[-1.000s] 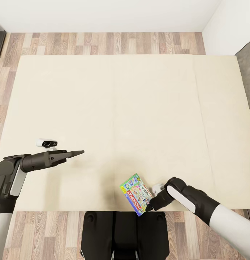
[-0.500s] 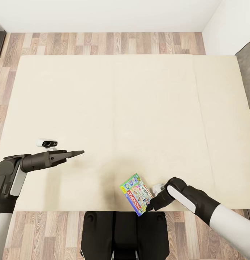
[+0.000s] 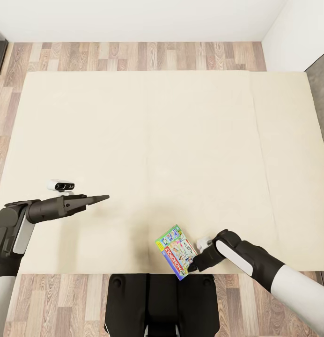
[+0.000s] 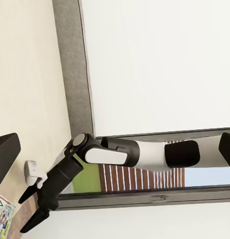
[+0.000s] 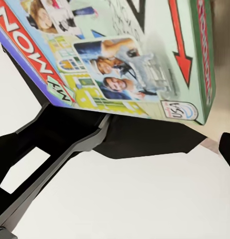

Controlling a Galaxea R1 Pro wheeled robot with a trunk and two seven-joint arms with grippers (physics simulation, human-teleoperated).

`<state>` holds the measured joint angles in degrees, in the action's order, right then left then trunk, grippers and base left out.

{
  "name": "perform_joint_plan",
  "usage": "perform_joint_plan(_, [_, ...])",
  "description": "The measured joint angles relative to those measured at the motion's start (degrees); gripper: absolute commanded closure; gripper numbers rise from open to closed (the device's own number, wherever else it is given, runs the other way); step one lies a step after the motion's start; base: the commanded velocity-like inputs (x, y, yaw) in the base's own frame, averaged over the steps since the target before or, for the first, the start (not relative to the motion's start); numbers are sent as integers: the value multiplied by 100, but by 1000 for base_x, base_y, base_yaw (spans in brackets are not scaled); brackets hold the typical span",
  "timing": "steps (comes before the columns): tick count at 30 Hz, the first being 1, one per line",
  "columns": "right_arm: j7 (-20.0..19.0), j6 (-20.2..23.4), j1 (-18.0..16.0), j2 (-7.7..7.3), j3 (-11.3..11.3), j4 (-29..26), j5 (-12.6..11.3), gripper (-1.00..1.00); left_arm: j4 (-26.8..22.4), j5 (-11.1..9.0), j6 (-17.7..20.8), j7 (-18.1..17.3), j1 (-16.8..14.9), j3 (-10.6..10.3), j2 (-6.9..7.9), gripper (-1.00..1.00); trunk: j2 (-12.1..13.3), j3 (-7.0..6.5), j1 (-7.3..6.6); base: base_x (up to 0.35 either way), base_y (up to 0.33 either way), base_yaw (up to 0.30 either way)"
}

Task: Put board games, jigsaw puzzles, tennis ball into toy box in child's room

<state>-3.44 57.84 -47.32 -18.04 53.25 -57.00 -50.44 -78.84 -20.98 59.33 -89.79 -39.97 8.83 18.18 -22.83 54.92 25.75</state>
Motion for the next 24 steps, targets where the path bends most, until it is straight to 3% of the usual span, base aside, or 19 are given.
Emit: perform_joint_plan(24, [13,-227,0,-3,11,73,19,-100,-6,-5,0,0,0,5,0,-100,0,0,0,0,0,0])
